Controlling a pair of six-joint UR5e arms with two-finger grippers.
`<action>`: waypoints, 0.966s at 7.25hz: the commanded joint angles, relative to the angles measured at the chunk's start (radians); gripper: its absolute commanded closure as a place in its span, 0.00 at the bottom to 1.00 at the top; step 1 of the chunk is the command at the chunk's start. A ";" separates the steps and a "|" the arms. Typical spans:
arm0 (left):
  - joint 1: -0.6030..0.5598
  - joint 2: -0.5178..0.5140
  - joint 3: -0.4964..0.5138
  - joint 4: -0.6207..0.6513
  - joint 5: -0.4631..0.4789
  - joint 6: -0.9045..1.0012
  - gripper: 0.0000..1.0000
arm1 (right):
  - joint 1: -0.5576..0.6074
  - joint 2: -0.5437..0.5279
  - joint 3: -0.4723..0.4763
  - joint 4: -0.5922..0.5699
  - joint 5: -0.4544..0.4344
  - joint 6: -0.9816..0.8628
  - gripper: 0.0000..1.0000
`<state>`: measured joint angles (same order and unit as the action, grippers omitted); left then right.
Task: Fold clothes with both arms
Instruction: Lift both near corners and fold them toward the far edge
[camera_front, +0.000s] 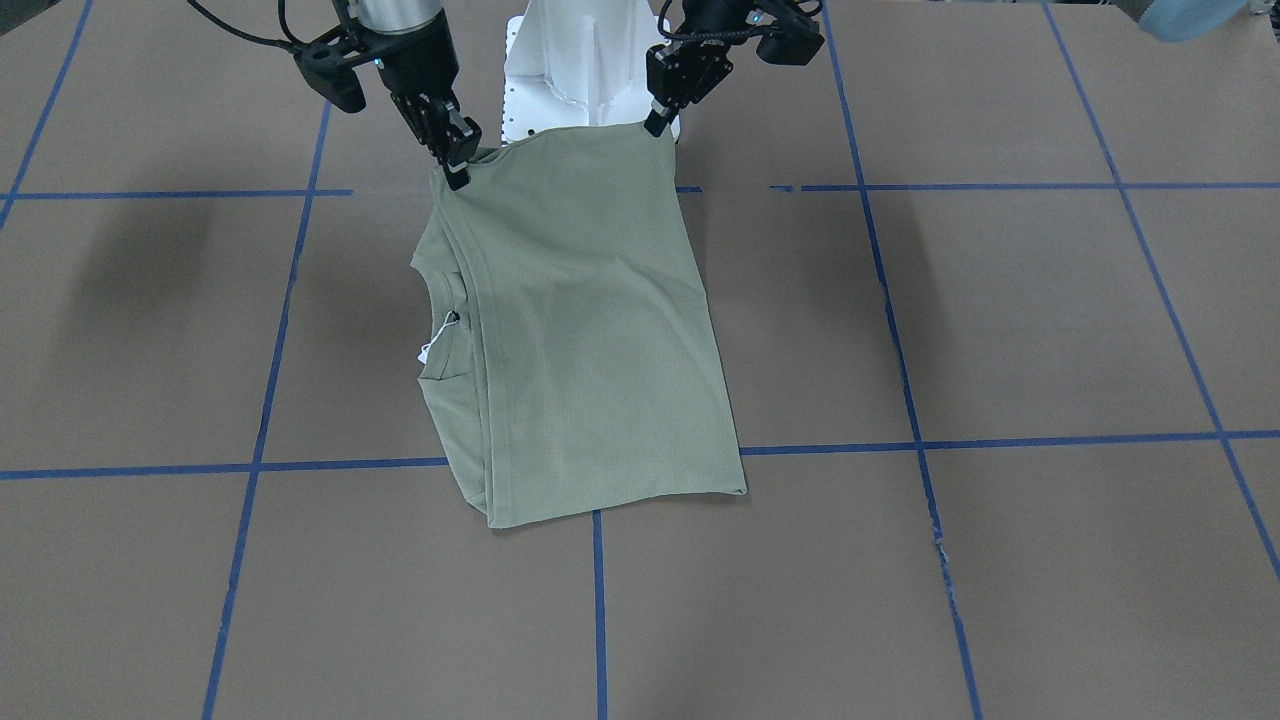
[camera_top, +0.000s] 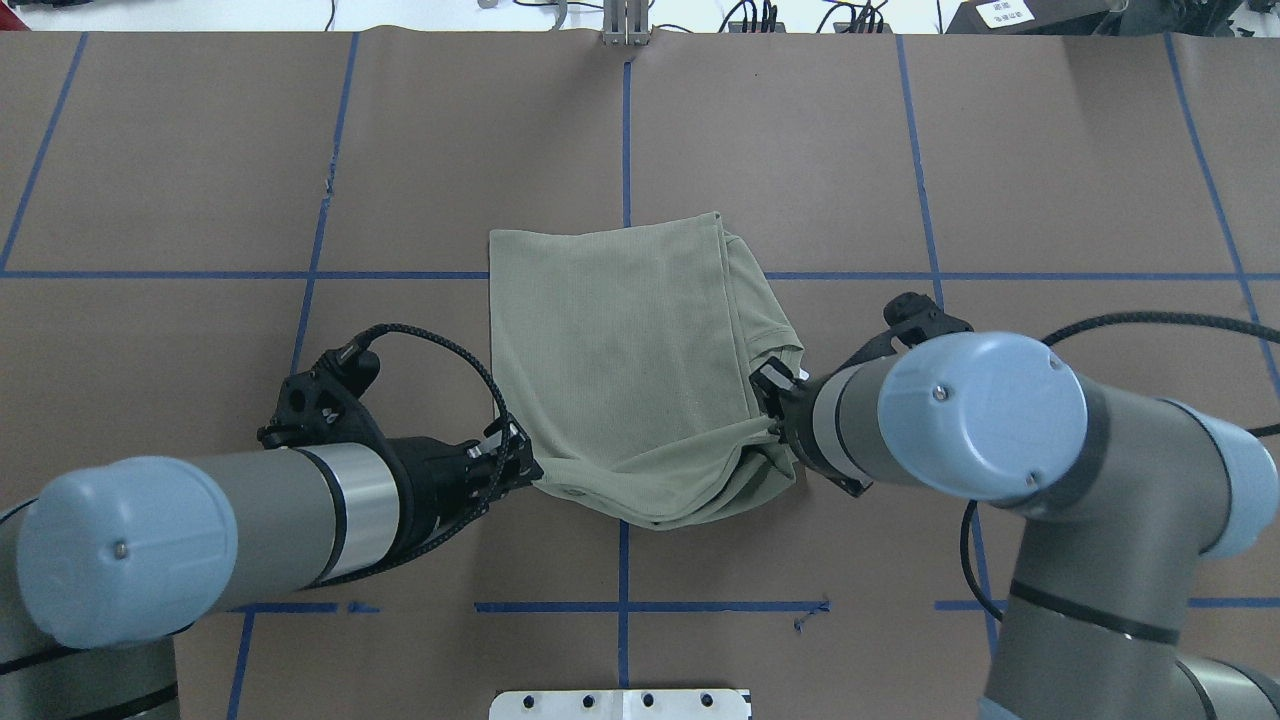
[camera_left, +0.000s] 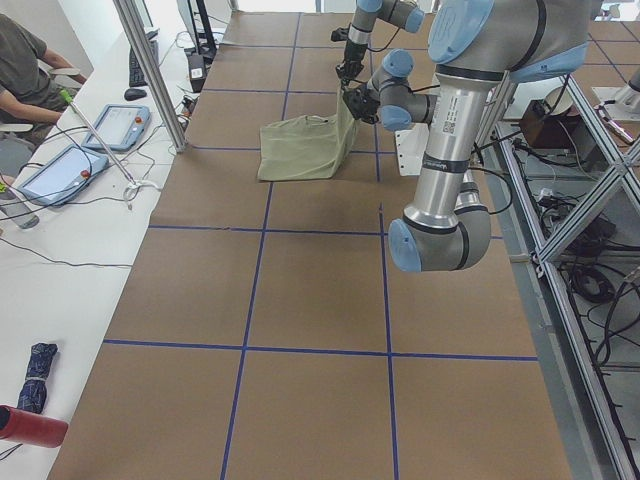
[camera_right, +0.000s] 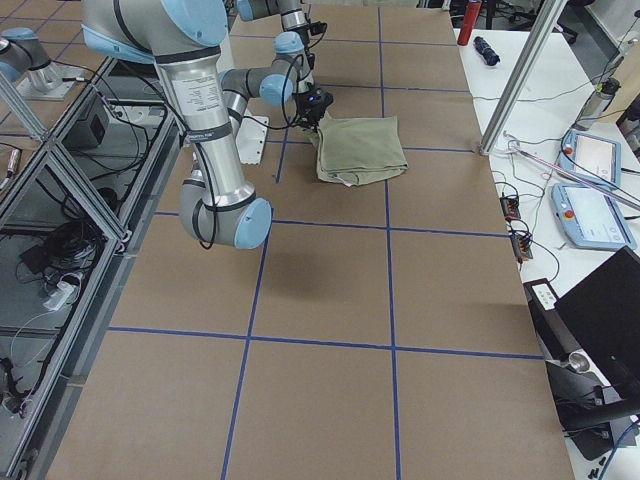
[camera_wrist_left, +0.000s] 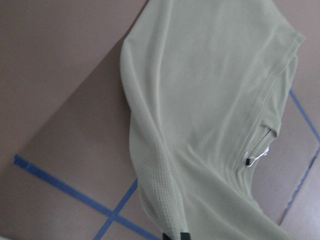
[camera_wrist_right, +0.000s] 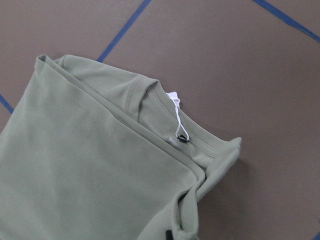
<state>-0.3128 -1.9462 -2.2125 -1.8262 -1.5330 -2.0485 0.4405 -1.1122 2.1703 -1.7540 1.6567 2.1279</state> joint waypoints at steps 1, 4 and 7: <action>-0.096 -0.046 0.095 -0.004 -0.010 0.065 1.00 | 0.113 0.093 -0.177 0.051 0.041 -0.087 1.00; -0.227 -0.119 0.320 -0.104 -0.007 0.165 1.00 | 0.179 0.155 -0.415 0.241 0.072 -0.108 1.00; -0.288 -0.183 0.566 -0.290 -0.006 0.214 1.00 | 0.207 0.235 -0.624 0.349 0.089 -0.166 1.00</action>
<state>-0.5778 -2.0981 -1.7319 -2.0691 -1.5391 -1.8672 0.6367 -0.9064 1.6229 -1.4403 1.7415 1.9951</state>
